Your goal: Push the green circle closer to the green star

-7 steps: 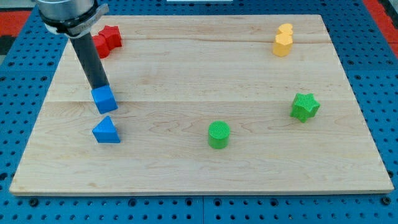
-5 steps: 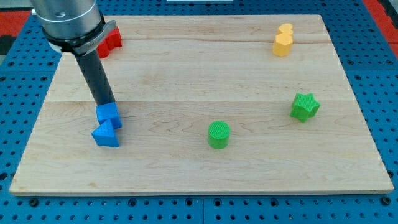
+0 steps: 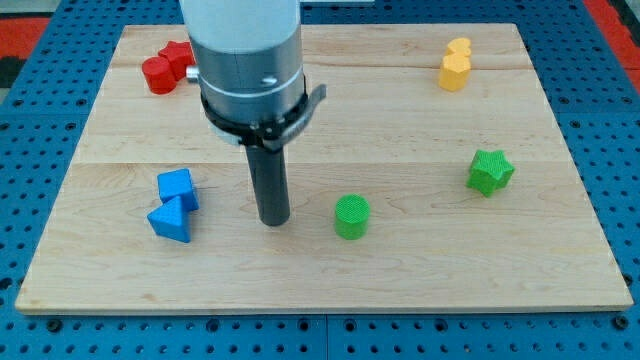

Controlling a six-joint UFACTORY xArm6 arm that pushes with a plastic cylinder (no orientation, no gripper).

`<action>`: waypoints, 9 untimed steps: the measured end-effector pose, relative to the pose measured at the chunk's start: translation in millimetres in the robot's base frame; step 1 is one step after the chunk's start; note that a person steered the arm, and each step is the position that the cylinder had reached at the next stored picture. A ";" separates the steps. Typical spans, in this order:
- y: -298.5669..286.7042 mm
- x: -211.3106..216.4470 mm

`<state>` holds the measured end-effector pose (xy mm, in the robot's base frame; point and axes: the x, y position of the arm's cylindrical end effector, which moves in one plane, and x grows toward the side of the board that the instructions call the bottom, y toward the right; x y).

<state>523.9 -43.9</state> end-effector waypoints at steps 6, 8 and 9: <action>191.2 -1.9; 178.6 9.9; 173.4 8.0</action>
